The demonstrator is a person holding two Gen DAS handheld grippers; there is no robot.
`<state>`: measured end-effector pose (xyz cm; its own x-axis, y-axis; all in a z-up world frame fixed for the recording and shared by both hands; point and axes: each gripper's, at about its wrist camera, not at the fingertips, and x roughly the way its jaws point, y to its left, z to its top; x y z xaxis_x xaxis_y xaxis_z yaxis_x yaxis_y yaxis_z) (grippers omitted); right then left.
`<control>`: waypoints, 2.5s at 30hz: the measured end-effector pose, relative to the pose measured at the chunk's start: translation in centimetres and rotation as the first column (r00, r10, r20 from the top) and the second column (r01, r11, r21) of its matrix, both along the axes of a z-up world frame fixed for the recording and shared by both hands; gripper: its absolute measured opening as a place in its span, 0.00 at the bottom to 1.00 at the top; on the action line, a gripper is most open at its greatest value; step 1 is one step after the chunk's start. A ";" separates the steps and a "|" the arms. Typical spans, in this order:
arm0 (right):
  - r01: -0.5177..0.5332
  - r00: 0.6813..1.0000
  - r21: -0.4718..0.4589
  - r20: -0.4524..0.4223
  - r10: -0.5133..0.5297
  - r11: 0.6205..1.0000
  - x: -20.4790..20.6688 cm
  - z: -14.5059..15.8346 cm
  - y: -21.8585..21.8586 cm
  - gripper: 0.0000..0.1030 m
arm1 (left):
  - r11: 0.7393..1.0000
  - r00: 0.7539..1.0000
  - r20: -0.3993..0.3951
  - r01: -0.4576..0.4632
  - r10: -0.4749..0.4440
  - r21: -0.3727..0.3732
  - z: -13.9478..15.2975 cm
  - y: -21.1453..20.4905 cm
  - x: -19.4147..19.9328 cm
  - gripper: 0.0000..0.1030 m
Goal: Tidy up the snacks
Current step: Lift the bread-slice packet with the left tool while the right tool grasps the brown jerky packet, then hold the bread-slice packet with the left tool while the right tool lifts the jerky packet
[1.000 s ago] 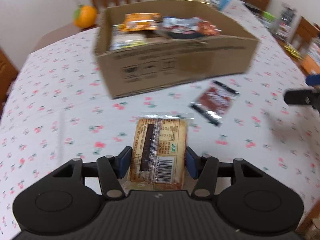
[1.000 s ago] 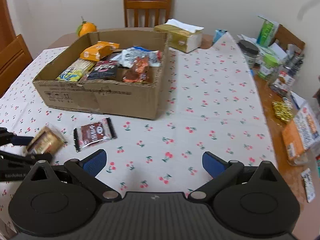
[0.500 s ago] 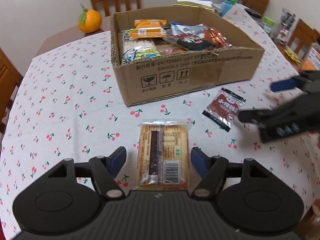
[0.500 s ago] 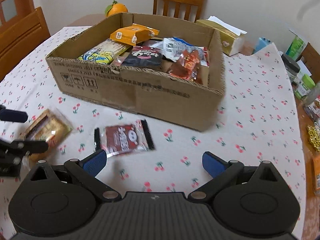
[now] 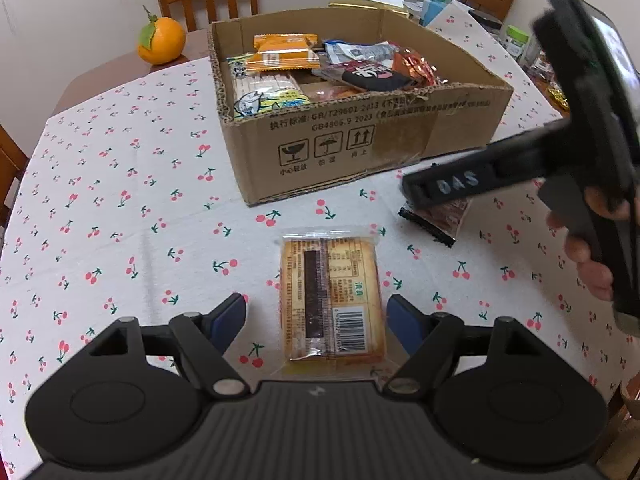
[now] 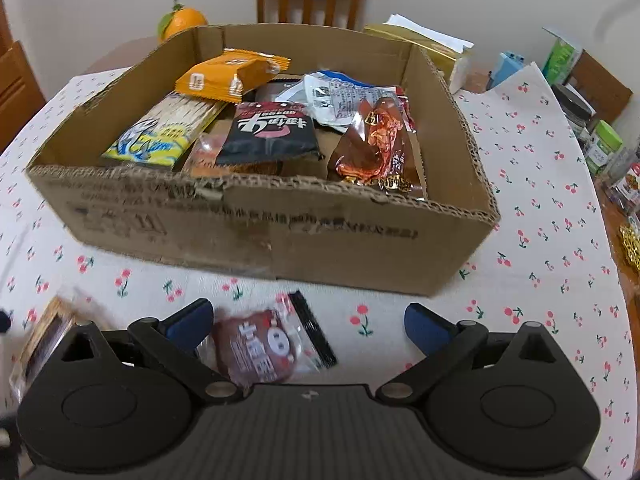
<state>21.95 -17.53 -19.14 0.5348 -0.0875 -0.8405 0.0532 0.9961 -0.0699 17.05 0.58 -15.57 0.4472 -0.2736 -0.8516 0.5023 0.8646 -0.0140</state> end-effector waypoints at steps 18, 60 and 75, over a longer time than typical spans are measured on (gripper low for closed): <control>0.005 0.997 -0.036 -0.077 -0.008 0.999 -4.1 0.2 -4.0 1.00 | 0.999 1.000 -0.013 0.027 -0.027 0.025 -1.0 -1.7 0.1 0.76; -0.087 0.996 0.039 -0.007 0.087 0.995 -6.6 0.9 -3.5 0.50 | 1.000 1.000 -0.007 0.019 -0.019 0.010 -1.2 -2.7 0.5 0.53; -0.082 0.997 0.037 -0.007 0.083 0.996 -6.6 1.1 -3.5 0.49 | 1.000 1.000 -0.012 0.018 -0.018 0.015 -1.1 -3.0 0.5 0.52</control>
<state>15.33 -21.01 -18.08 0.5319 -0.0120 -0.8467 -0.0298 0.9990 -0.0329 17.59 -2.40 -16.69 0.4317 -0.2686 -0.8611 0.5180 0.8554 -0.0072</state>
